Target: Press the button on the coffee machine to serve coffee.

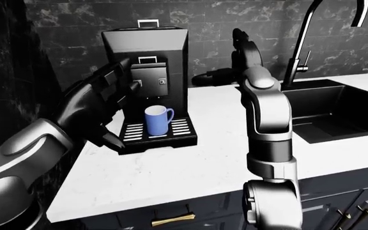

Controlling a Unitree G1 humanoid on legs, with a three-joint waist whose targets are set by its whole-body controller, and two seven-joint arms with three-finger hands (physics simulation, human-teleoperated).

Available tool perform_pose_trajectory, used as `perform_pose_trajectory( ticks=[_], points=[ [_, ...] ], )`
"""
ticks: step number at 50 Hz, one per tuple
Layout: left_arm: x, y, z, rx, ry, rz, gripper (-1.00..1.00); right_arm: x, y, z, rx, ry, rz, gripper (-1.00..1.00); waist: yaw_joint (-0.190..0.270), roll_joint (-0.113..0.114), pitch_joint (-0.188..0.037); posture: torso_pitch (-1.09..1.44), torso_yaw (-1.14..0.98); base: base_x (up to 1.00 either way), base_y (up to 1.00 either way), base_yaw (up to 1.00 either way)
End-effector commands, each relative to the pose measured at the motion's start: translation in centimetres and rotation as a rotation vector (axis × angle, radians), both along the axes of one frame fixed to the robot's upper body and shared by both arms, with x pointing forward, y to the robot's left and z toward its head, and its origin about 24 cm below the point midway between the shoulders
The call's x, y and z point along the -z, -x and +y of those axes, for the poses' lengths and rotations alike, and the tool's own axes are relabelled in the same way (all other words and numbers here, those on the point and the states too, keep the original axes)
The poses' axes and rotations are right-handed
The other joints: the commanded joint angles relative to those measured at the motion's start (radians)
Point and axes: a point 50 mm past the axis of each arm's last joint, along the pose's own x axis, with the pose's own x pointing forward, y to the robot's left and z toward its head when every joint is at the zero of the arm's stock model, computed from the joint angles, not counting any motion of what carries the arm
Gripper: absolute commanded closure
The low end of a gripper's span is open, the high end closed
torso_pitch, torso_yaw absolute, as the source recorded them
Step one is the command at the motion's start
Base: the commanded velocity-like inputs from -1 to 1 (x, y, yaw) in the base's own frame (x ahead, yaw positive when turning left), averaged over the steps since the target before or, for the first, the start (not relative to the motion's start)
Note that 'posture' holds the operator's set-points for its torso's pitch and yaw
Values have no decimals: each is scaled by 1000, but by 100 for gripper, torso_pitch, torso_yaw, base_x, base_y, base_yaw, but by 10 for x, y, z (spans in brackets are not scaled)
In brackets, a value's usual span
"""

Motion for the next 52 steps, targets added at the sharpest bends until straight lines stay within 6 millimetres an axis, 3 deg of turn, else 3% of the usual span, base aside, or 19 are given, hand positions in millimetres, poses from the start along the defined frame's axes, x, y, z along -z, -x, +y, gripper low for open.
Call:
perform_pose_trajectory(
  ticks=[1,52],
  points=[
    [-14,2,1,-8,10,-78,-100,-21,3,1,-3,7,-94,-100,0,-2,-9,-42,0,0,0,0],
    [-8,-19,-4,-5,17,-59,-100,-21,1,2,-7,0,-93,-100,1,-7,-8,-42,0,0,0,0]
  ],
)
